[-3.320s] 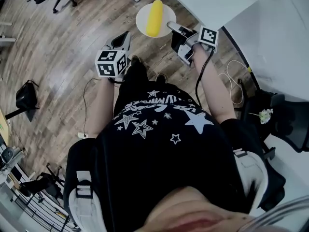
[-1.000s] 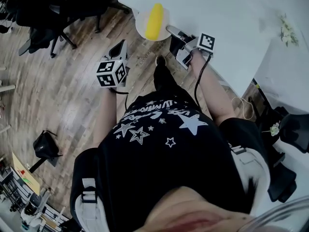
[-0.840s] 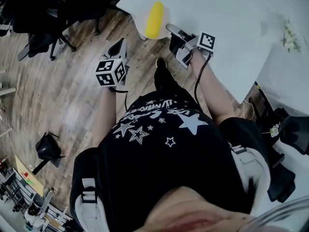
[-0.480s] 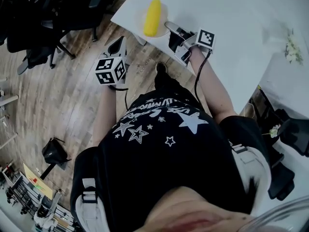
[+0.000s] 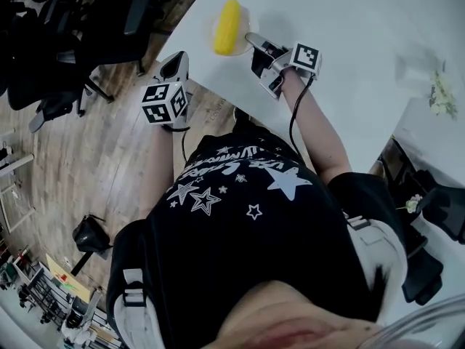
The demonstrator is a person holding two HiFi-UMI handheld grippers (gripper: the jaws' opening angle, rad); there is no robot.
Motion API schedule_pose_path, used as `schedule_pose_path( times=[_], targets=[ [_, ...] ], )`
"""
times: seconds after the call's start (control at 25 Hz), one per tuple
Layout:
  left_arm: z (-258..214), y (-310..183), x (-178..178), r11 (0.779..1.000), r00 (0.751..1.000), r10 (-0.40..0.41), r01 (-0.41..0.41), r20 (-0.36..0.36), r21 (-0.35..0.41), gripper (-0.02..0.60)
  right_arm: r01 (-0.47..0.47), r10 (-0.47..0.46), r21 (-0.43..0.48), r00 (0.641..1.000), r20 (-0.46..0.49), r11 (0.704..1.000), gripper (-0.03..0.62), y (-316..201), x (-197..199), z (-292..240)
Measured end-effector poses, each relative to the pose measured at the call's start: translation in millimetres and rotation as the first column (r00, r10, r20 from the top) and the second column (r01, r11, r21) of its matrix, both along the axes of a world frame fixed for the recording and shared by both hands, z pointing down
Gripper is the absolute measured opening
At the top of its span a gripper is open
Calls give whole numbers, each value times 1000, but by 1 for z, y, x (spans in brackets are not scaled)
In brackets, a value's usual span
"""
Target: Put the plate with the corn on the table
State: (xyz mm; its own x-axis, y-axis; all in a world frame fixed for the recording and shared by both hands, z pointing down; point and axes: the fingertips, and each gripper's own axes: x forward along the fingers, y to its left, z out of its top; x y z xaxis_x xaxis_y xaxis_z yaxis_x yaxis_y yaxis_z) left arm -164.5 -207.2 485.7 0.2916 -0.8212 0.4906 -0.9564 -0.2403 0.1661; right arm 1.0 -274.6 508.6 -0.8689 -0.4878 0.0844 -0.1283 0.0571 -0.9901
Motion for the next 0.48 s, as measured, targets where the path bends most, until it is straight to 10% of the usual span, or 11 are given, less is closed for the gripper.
schedule_pose_path(
  times=[0.48],
  targets=[
    [4, -52, -1, 999, 999, 18, -18, 30, -29, 5, -28, 28, -51, 1000, 13, 998, 34, -41, -4, 21]
  ],
)
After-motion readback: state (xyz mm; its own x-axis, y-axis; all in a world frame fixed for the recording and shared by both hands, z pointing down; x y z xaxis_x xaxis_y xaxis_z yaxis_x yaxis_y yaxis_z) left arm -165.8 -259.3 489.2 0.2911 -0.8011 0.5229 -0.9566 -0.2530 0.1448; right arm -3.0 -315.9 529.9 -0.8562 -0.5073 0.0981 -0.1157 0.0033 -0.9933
